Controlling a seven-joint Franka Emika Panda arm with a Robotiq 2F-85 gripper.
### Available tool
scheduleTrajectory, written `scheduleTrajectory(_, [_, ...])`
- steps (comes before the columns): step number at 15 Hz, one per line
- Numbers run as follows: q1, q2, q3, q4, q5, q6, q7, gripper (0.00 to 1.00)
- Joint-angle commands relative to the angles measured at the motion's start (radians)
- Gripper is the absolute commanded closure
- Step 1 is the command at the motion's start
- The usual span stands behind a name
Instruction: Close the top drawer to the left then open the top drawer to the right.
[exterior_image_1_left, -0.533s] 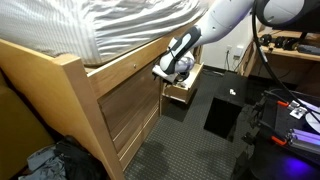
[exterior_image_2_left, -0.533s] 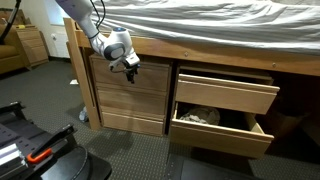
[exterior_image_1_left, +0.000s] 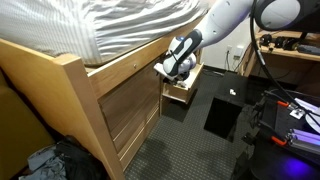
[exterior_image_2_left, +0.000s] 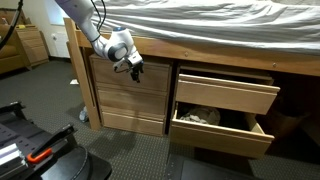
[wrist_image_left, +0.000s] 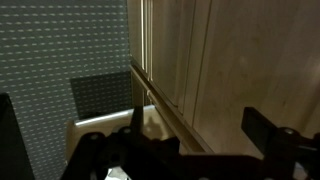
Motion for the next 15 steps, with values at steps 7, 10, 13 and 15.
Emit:
scheduleTrajectory(7, [-0.118, 0.094, -0.080, 0.133, -0.071, 0.054, 0.259, 0.00])
scheduleTrajectory(10, [-0.110, 0.083, -0.104, 0.119, -0.156, 0.028, 0.177, 0.00])
scheduleTrajectory(13, [-0.177, 0.027, -0.096, 0.105, -0.276, -0.013, 0.051, 0.00])
scheduleTrajectory(15, [-0.229, -0.010, -0.083, 0.109, -0.337, -0.047, -0.058, 0.00])
